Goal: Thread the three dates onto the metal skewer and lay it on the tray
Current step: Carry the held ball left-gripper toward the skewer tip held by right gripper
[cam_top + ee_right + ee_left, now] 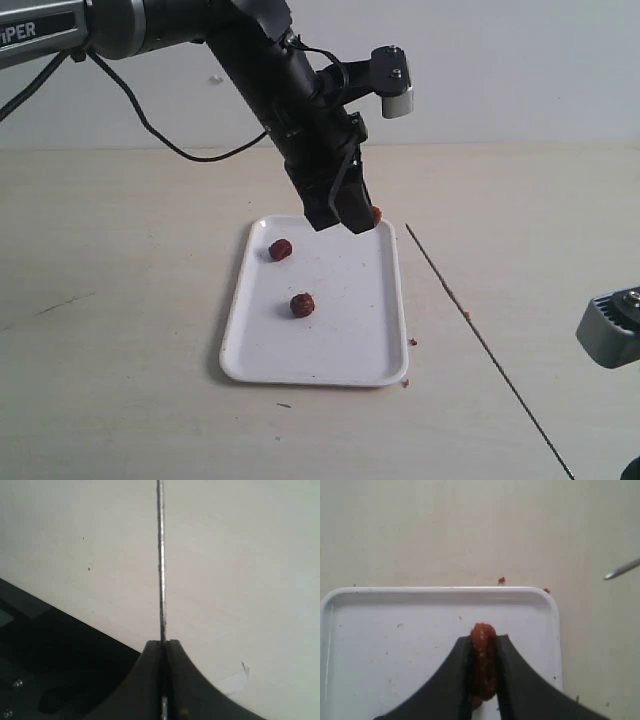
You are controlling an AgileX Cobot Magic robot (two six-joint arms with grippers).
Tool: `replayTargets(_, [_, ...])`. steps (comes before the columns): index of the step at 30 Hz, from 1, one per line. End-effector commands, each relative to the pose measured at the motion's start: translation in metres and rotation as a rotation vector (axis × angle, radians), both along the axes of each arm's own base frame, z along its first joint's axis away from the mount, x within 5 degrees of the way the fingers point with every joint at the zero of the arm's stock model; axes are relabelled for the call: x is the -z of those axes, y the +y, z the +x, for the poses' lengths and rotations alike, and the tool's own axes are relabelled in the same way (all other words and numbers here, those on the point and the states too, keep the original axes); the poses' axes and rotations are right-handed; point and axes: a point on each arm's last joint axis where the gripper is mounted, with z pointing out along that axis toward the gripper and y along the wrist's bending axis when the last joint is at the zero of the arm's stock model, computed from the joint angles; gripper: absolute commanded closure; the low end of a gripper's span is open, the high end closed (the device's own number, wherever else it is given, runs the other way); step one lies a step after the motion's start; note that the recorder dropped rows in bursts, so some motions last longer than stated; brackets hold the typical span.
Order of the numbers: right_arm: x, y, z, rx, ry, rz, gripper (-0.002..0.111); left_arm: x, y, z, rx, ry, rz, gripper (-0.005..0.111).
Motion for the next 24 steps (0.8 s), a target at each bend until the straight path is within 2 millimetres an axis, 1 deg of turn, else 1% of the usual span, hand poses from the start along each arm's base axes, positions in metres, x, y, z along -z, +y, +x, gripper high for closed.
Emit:
replayTargets(1, [0.0009,-0.0001,0.0010,0.012,-0.003,0.003,0.108,-0.0018,0.0021,0.0018,-0.005,-0.015,0.012,0.107])
replayTargets(18, [0.0009,-0.0004,0.0014,0.019,-0.006,0.002,0.108,-0.0016,0.0024,0.0020,0.016,-0.029,0.015,0.106])
replayTargets(20, [0.0009,-0.0004,0.0014,0.019,-0.006,0.002,0.108,-0.0016,0.0024,0.0020,0.016,-0.029,0.015,0.102])
replayTargets(24, [0.0009,-0.0004,0.0014,0.019,-0.006,0.002,0.108,-0.0016,0.0024,0.0020,0.016,-0.029,0.015,0.089])
